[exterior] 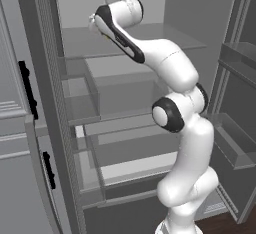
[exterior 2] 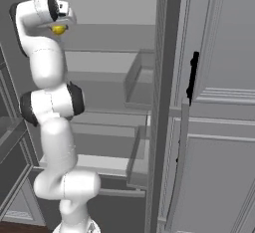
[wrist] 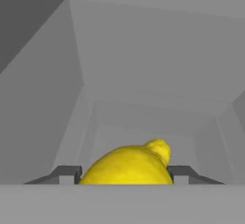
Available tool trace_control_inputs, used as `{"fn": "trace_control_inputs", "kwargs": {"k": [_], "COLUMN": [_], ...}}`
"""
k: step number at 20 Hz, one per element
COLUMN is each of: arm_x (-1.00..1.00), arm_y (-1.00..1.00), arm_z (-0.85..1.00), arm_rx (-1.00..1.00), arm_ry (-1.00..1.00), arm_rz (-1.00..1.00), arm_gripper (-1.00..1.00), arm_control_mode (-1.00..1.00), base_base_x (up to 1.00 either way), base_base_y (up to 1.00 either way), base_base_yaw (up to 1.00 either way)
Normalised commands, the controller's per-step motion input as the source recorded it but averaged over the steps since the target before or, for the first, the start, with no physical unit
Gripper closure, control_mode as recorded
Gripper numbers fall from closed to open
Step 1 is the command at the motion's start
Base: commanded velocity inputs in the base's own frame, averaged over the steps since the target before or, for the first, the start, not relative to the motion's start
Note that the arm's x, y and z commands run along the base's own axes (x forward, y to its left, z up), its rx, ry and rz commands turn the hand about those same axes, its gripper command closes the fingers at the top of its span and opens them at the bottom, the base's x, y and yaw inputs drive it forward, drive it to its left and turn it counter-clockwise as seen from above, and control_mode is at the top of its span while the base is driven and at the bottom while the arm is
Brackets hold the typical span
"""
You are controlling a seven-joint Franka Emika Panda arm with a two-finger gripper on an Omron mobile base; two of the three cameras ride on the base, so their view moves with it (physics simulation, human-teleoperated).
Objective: Place one lemon and one steak in each tupperware on the nearby counter, to pack two identical lunches.
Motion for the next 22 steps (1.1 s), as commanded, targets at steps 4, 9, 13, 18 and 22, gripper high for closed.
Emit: {"fn": "trace_control_inputs", "kwargs": {"k": [4,9,13,18,22], "arm_x": [-1.00,-1.00,-1.00,-1.00,-1.00], "arm_y": [-0.12,-0.19,-0.40,-0.57,-0.51], "arm_z": [-0.43,-0.27,0.00,0.00,-0.21], "arm_rx": [0.00,0.00,0.00,0.00,0.00], "arm_ry": [-0.14,-0.07,0.00,0.10,0.14], "arm_rz": [0.01,0.01,0.02,0.05,0.06], "arm_gripper": [1.00,1.00,1.00,1.00,1.00], "arm_control_mode": [-1.00,-1.00,-1.00,-1.00,-1.00], "base_base_x": [0.00,0.00,0.00,0.00,0.00], "base_base_y": [0.00,0.00,0.00,0.00,0.00], "base_base_yaw": [0.00,0.00,0.00,0.00,0.00]}}
